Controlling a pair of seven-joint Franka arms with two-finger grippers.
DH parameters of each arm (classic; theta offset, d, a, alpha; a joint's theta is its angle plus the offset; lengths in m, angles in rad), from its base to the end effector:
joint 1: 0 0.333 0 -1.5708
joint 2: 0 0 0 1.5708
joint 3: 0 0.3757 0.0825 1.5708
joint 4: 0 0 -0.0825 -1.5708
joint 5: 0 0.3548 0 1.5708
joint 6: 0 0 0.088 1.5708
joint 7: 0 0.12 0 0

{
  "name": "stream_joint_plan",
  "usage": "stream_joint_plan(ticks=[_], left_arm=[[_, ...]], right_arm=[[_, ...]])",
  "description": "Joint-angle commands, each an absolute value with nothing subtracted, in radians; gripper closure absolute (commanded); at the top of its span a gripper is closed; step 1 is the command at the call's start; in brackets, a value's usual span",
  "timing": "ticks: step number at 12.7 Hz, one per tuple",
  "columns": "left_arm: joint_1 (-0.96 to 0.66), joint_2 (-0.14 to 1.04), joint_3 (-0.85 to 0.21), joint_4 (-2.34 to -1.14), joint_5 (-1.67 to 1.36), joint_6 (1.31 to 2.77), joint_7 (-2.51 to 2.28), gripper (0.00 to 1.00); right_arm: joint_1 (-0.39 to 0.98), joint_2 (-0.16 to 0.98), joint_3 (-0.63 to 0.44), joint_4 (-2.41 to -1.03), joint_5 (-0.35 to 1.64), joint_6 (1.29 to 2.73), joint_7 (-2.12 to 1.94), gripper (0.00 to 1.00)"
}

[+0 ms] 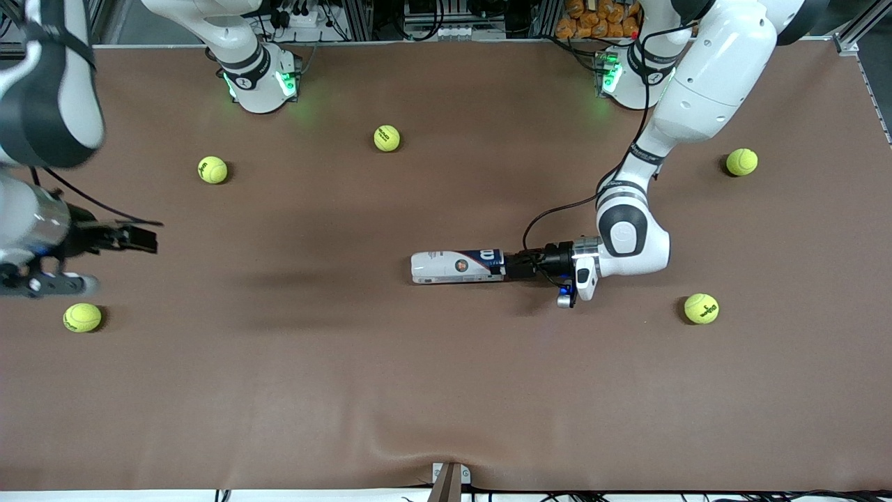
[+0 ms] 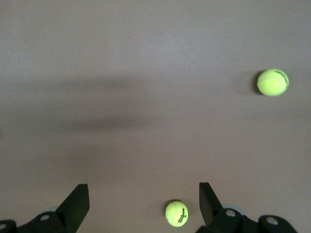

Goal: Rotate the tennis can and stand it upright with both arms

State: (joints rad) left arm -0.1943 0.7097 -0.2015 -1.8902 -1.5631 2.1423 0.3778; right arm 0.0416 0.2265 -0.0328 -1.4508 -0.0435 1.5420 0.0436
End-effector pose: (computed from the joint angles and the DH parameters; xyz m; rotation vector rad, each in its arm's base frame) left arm 0.5714 -0.2834 0.1981 1.8780 0.5368 -0.4327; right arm 0.5973 0.0024 0.5943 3.0799 -0.0505 -0.2064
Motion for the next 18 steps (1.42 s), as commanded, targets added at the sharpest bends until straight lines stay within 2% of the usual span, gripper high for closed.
stream_joint_plan(ticks=[1, 5, 6, 9, 12, 14, 18], left_arm=[[-0.19, 0.749, -0.207, -1.861, -1.605, 2.114, 0.419, 0.41], [-0.199, 0.741, -0.209, -1.842, -1.667, 2.1, 0.411, 0.91], [-0.199, 0.735, -0.21, -1.816, -1.666, 2.1, 0.382, 1.0], [-0.204, 0.709, -0.23, -1.717, -1.617, 2.108, 0.235, 1.0], [-0.216, 0.663, -0.232, -1.604, -1.346, 2.112, -0.094, 1.0], [-0.27, 0.635, -0.229, -1.519, -1.165, 2.112, -0.329, 1.0], [-0.417, 0.661, -0.201, -1.3, -0.826, 2.128, -0.653, 1.0]], right_arm=[[0.032, 0.108, -0.021, -1.511, -0.025, 1.523, 0.135, 0.0], [-0.021, 0.058, -0.034, -1.496, -0.021, 1.517, 0.05, 0.0], [-0.018, 0.058, -0.028, -1.479, -0.021, 1.519, 0.025, 0.0], [-0.029, 0.054, -0.038, -1.456, -0.017, 1.502, 0.023, 0.0], [-0.089, 0.054, -0.041, -1.45, 0.087, 1.415, 0.02, 0.0], [-0.091, 0.054, -0.034, -1.427, 0.106, 1.399, 0.025, 0.0], [-0.098, 0.026, -0.043, -1.416, 0.051, 1.361, 0.021, 0.0]])
